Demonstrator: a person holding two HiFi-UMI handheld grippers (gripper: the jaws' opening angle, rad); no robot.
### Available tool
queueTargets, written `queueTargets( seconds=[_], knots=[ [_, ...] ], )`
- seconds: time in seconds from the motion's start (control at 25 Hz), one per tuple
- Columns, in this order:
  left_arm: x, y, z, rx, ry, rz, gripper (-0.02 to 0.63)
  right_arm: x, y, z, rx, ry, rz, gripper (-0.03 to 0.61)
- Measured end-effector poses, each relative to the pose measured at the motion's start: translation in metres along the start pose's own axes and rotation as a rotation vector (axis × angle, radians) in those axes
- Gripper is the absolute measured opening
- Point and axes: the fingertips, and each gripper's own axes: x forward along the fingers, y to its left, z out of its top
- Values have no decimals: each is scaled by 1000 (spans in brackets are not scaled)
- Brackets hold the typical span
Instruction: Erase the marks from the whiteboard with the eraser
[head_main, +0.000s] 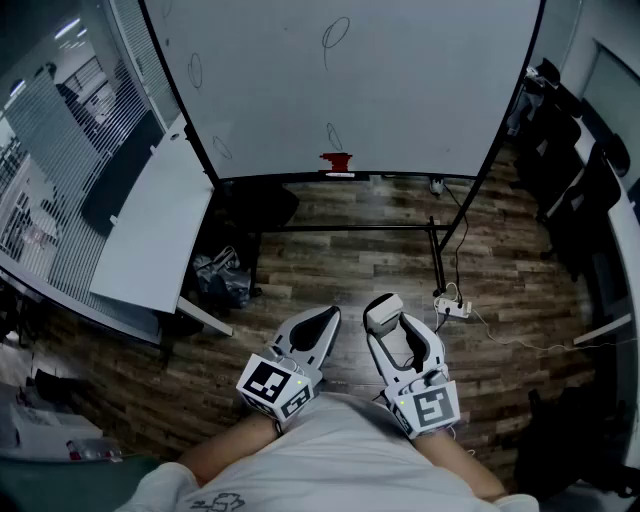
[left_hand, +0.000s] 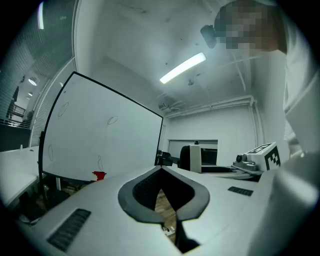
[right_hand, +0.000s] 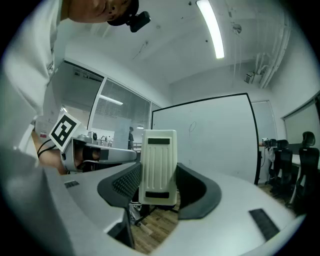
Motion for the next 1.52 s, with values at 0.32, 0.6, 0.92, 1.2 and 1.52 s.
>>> queueTargets(
  seconds=[0.32,0.6,0.92,1.2,1.52],
  knots=[
    [-8,4,-3,1,2,13,6,4,7,-4,14,8,20,231],
    [-8,15,4,-4,1,20,6,18,11,-4,30,7,41,232],
    [-6,39,6,-33,-15,-13,6,45,16,-3,47,4,44,232],
    [5,83,11,-49,-19,-43,6,90,15,-4,63,4,23,231],
    [26,172,40,-17,-25,-84,6,184,19,2,28,-1,12,232]
  ],
)
